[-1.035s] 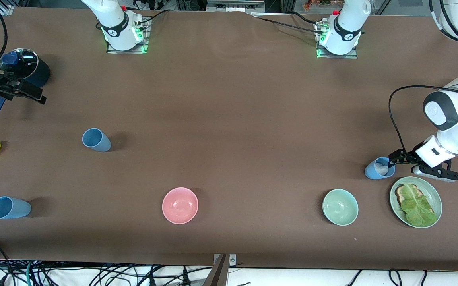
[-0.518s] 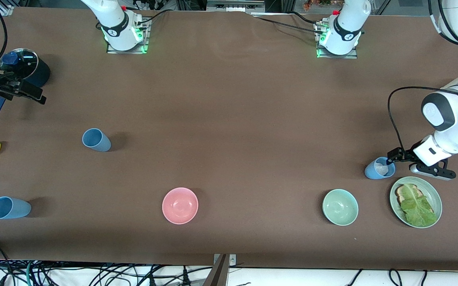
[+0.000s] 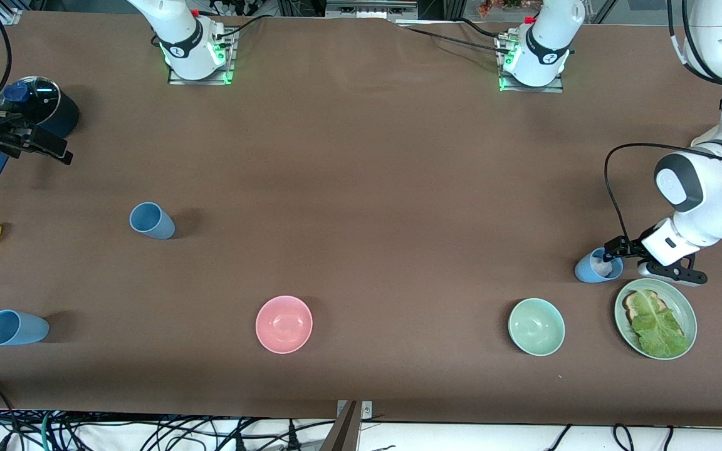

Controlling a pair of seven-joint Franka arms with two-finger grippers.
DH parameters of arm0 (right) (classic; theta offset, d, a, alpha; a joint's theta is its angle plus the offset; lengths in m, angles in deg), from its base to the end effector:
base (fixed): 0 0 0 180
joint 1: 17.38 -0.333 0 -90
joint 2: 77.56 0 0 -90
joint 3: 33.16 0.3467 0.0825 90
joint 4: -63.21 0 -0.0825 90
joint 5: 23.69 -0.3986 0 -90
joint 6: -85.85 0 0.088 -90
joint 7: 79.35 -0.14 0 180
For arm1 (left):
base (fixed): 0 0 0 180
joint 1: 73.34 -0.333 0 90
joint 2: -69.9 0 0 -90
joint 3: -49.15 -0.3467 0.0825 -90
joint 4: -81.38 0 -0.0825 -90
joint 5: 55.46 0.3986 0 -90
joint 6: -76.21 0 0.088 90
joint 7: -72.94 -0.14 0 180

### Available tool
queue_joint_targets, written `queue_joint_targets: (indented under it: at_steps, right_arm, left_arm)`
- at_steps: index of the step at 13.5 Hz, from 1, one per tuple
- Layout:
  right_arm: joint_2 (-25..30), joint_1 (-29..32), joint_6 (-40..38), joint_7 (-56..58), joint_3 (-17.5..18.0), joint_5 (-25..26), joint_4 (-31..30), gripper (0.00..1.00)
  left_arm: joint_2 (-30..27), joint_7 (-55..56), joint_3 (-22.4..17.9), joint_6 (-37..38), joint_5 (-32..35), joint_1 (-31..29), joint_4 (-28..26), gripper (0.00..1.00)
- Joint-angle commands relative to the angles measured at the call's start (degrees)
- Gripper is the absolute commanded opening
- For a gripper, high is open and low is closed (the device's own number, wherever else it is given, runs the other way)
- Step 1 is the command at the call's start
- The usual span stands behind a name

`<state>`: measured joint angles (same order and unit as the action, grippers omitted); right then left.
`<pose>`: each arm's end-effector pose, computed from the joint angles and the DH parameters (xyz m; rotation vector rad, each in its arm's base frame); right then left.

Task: Stack blue cups with both arms
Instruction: 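Close the left gripper on the blue cup's rim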

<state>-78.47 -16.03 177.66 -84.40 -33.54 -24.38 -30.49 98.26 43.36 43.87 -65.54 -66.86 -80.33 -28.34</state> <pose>0.5728 -0.0156 0.5844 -3.1246 0.1861 0.0770 0.6483 0.1348 0.2247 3.0731 -0.2500 0.1454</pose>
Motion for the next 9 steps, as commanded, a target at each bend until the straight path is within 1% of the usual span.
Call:
queue_joint_targets:
  at_steps: [1,2,5,6,7,9]
  right_arm:
    - [0.38,0.59,0.13,-0.22,0.38,-0.63,0.09,1.0]
    - [0.38,0.59,0.13,-0.22,0.38,-0.63,0.09,1.0]
    - [0.38,0.59,0.04,-0.22,0.38,-0.63,0.09,1.0]
    - [0.38,0.59,0.13,-0.22,0.38,-0.63,0.09,1.0]
    - [0.38,0.59,0.04,-0.22,0.38,-0.63,0.09,1.0]
    - [0.38,0.59,0.13,-0.22,0.38,-0.63,0.01,1.0]
  left_arm:
    - [1.25,4.08,-0.88,-0.9,1.47,1.36,0.81,0.87]
    - [1.43,6.53,-0.88,-0.9,1.47,1.45,0.82,0.82]
    - [1.78,13.22,-0.88,-0.9,1.9,2.33,1.17,0.73]
    - [1.78,14.37,-0.88,-0.9,2.25,2.41,1.17,0.66]
    - [1.78,15.69,-0.79,-0.9,2.26,2.42,1.17,0.59]
    - [1.69,16.49,-0.79,-0.9,2.35,2.42,1.17,0.37]
